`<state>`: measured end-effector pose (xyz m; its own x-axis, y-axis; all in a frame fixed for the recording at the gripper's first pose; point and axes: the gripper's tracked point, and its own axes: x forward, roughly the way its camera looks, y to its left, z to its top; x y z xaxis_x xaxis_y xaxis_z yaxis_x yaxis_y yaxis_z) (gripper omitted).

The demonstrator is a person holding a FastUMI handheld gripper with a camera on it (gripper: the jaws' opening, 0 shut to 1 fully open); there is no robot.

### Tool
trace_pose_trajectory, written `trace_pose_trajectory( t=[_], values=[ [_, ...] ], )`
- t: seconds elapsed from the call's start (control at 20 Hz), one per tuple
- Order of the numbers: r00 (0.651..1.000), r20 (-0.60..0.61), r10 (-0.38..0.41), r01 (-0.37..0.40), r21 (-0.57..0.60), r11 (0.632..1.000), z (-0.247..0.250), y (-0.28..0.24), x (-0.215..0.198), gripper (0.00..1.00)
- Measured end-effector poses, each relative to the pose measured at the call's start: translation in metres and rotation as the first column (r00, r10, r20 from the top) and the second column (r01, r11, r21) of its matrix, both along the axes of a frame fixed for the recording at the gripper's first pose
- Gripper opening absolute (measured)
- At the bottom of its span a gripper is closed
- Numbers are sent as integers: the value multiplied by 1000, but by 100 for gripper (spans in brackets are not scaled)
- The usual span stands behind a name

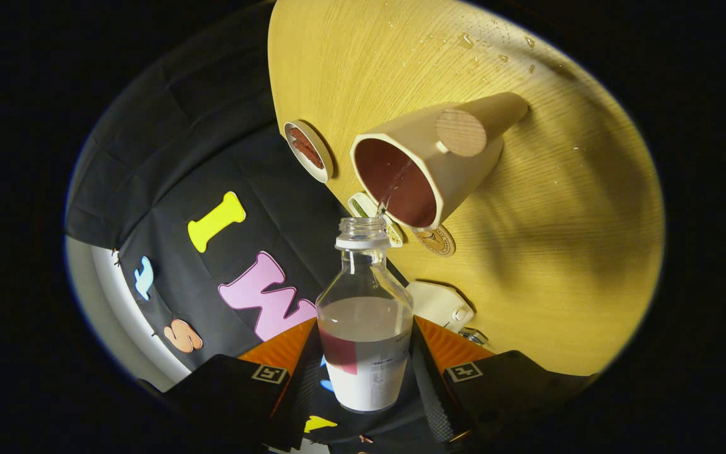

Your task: Take the bottle from table, then pour the juice into the cup, finally place the bottle on the coaster

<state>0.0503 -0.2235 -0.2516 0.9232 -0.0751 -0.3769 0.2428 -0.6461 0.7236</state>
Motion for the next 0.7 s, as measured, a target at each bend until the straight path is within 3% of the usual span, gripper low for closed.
trace_pose_trajectory(
  t=[0.4, 0.7],
  values=[
    [999, 7, -32, 31, 115, 993, 3, -7, -2, 76],
    [1000, 8, 20, -21, 154, 988, 2, 5, -6, 76]
  ],
)
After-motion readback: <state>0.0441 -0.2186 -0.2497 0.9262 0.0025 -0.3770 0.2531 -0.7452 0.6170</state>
